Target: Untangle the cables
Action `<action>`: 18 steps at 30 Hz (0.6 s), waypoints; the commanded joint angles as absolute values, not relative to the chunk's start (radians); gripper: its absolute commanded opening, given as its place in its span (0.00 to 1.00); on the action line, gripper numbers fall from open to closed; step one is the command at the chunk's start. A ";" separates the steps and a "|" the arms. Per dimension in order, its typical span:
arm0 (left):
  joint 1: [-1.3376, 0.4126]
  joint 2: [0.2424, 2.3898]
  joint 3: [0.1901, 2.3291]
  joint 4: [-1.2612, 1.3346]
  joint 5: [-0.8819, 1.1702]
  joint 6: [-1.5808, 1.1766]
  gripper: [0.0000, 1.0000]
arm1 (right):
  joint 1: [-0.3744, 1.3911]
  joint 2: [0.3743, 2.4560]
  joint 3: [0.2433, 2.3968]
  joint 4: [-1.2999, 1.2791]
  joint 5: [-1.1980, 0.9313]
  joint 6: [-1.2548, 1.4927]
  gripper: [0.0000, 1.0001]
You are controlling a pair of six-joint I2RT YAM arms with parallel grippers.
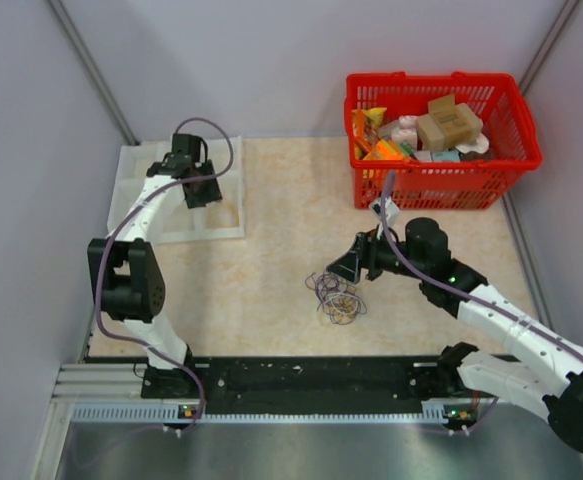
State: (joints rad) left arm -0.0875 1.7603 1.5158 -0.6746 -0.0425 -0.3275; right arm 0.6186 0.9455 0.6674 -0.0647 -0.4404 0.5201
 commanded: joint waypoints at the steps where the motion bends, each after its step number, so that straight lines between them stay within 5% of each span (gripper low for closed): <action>1: -0.075 1.654 1.340 -0.594 -0.019 -0.480 0.47 | 0.617 0.946 0.658 -0.009 -0.449 0.523 0.70; 8: -0.063 1.597 1.192 -0.459 -0.029 -0.621 0.49 | 0.617 0.954 0.669 -0.014 -0.456 0.520 0.70; 18: -0.049 1.703 1.227 -0.426 0.055 -0.663 0.33 | 0.617 0.943 0.666 -0.020 -0.446 0.520 0.70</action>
